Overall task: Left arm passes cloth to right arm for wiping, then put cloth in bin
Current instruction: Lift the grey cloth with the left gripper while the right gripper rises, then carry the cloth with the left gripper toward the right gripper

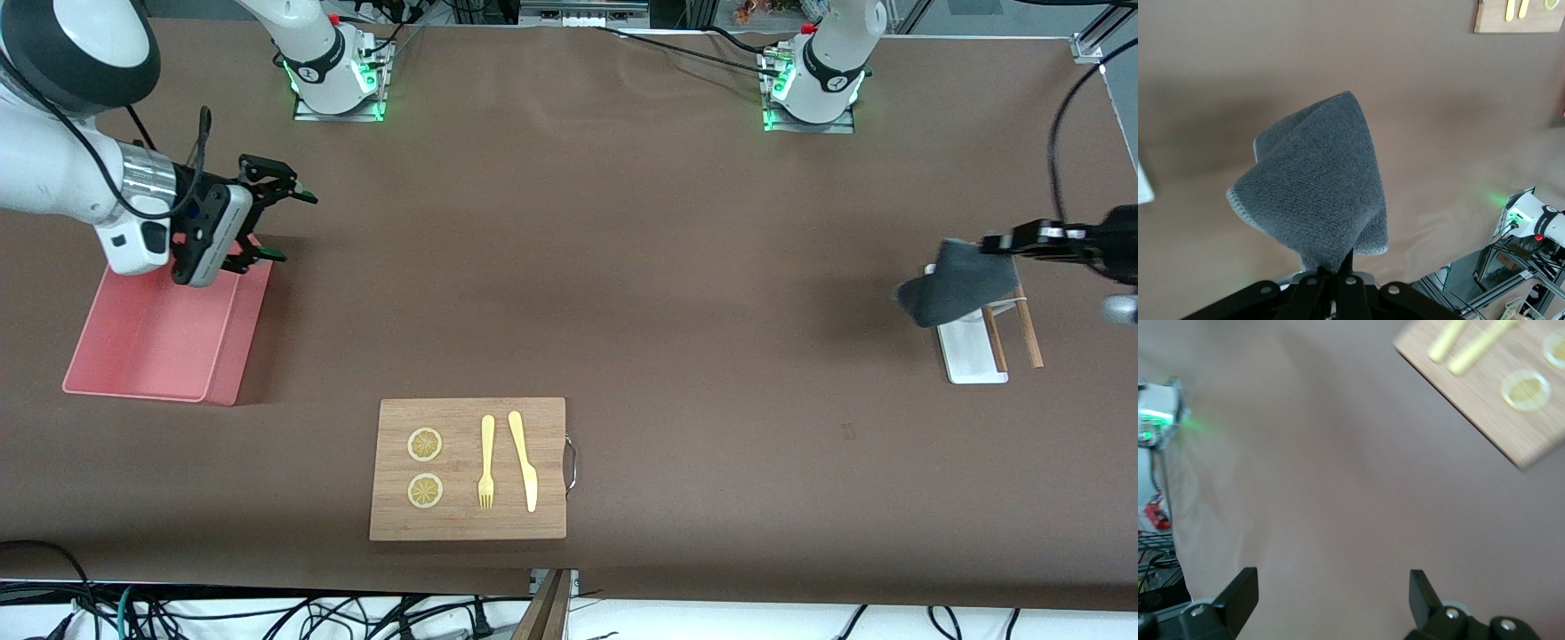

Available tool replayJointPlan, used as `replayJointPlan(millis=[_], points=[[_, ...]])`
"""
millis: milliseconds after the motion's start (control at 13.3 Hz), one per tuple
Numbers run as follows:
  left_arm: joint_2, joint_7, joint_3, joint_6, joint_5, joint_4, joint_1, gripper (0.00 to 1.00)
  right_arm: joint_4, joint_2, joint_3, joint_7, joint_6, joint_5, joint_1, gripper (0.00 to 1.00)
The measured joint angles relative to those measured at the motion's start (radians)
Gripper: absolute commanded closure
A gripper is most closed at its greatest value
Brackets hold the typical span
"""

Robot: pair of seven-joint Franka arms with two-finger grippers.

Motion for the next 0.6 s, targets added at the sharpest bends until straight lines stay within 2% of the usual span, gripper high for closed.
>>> replayJointPlan(millis=[226,603], points=[[0.002,-0.17,-0.095,0.043,-0.11,-0.005,-0.089,1.0,-0.022,0.061,0.029,-0.229,0.023,0.192,0.0,0.01],[0.068,-0.24,-0.114,0.305,-0.222,-0.023,-0.331,1.0,-0.066,0.137,0.127,-0.489,0.107,0.374,0.003,0.01]])
